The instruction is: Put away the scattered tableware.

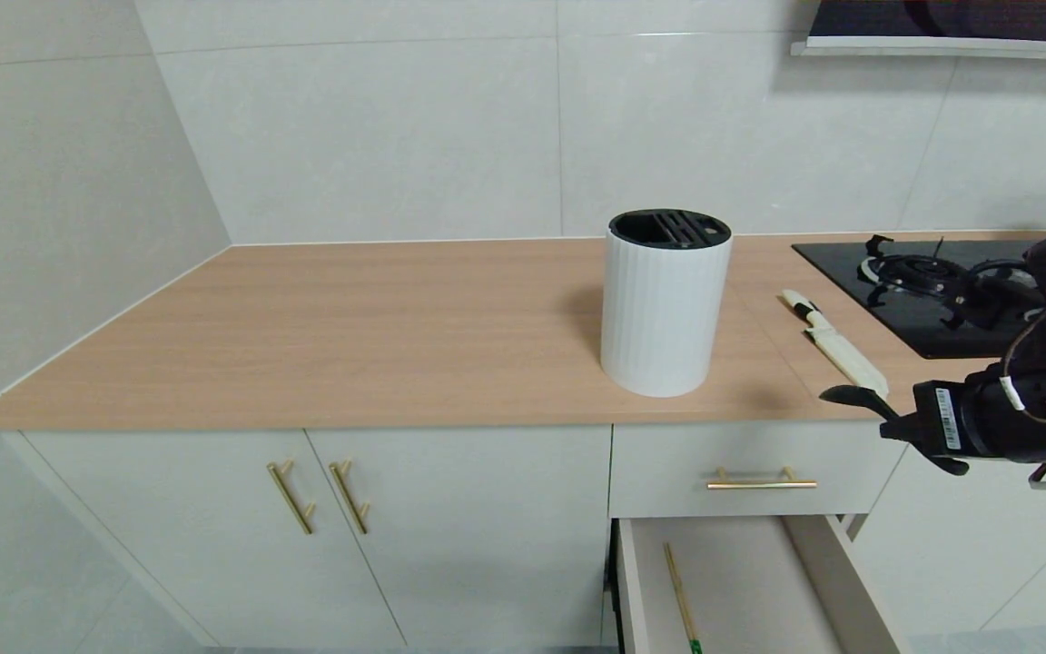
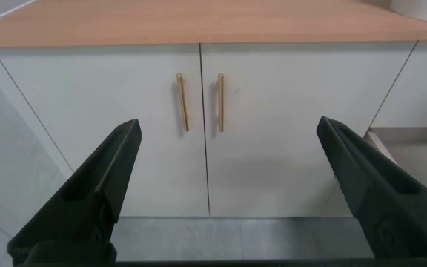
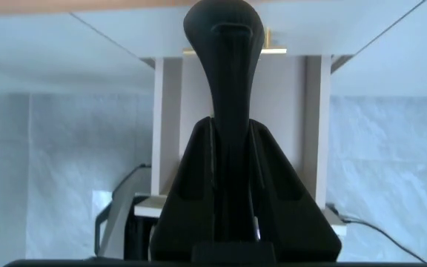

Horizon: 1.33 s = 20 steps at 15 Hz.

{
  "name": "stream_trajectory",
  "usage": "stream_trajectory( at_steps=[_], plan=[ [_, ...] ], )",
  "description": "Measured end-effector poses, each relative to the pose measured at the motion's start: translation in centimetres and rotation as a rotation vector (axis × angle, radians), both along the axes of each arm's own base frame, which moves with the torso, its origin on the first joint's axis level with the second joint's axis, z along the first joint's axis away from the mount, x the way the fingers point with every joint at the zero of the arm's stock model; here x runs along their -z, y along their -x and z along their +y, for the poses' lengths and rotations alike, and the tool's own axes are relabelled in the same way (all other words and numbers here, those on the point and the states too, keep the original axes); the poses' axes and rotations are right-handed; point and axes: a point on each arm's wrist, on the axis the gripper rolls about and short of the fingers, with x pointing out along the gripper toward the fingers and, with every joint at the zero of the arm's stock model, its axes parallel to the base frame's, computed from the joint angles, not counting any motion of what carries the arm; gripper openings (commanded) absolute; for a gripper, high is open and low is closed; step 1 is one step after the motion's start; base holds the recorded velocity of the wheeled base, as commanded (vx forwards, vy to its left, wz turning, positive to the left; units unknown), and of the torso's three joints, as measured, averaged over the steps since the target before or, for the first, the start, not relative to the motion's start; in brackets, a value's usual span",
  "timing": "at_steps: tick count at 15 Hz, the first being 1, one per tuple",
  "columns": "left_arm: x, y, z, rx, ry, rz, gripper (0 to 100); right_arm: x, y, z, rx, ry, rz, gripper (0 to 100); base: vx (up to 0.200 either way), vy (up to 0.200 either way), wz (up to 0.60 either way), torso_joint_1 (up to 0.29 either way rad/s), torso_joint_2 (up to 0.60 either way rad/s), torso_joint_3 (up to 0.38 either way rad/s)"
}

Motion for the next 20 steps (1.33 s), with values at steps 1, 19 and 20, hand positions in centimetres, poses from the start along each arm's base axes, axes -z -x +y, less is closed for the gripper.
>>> stream_trajectory(
  at_steps=[1, 19, 20],
  plan=[
    [0.0, 0.0, 0.0, 0.000, 0.000, 0.000, 100, 0.2, 0.0, 0.1, -0.003, 0.003, 0.007, 0, 0.000, 0.000, 0.00, 0.000, 0.00, 0.000],
    [0.0, 0.0, 0.0, 0.000, 0.000, 0.000, 100, 3.0, -1.9, 0.6, -0.005, 0.033, 0.112, 0, 0.000, 0.000, 0.00, -0.133, 0.33, 0.201],
    [0.0, 0.0, 0.0, 0.000, 0.000, 0.000, 100, 3.1, -1.9, 0.6, -0.005, 0.033, 0.114, 0, 0.000, 0.000, 0.00, -0.149, 0.49, 0.305]
  ],
)
